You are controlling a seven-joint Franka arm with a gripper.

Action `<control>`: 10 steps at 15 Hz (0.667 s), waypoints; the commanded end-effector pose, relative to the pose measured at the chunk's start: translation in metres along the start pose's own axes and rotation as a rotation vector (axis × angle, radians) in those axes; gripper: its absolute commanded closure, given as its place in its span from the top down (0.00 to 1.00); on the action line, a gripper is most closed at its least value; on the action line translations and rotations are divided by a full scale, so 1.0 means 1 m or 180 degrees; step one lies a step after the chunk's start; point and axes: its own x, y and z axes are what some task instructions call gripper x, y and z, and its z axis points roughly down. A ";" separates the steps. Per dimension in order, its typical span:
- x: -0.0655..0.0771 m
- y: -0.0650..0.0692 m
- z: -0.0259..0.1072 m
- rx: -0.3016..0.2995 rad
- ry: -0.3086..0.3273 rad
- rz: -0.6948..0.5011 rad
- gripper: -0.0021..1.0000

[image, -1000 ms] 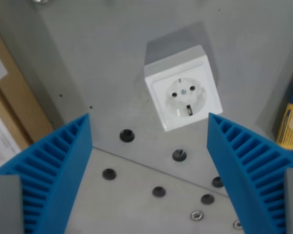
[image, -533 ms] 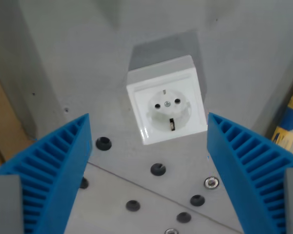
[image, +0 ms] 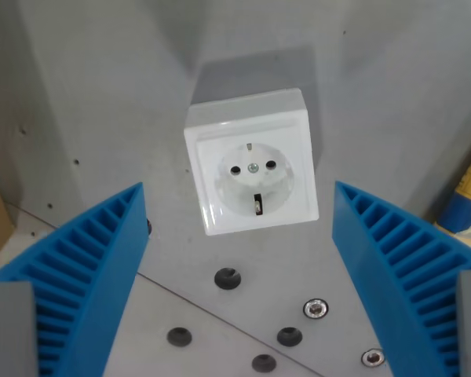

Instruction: Move above the white socket

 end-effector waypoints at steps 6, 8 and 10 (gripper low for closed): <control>-0.011 0.006 0.019 -0.0015 0.0525 -0.0437 1.00; -0.012 0.007 0.021 -0.0009 0.0531 -0.0433 1.00; -0.013 0.008 0.022 -0.0007 0.0536 -0.0426 1.00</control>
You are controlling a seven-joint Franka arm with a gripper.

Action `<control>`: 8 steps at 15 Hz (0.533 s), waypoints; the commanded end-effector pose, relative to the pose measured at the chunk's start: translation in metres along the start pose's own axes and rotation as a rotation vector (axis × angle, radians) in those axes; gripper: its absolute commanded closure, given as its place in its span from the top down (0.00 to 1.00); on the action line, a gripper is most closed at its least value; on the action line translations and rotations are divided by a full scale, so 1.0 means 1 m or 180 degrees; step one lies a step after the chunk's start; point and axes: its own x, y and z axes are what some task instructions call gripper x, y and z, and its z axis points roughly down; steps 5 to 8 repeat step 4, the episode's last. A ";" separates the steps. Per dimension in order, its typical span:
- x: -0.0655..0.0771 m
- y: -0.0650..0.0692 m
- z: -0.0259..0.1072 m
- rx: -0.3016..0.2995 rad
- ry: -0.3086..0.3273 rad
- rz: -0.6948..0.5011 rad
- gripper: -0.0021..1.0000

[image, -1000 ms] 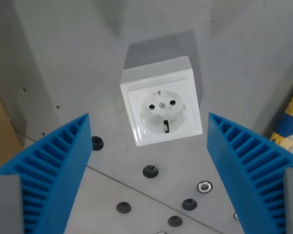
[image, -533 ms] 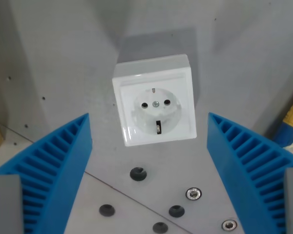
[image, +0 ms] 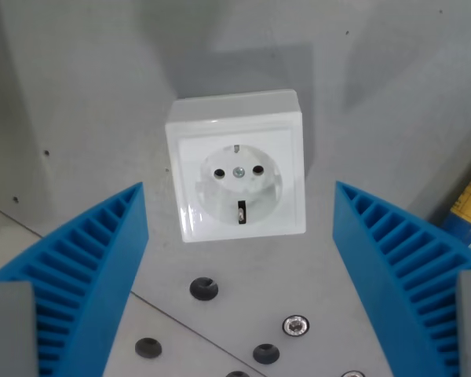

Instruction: Move above the white socket

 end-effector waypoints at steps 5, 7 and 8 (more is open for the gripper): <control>-0.009 0.002 0.005 -0.0009 0.0513 -0.0187 1.00; -0.009 0.002 0.005 -0.0009 0.0513 -0.0187 1.00; -0.009 0.002 0.005 -0.0009 0.0513 -0.0187 1.00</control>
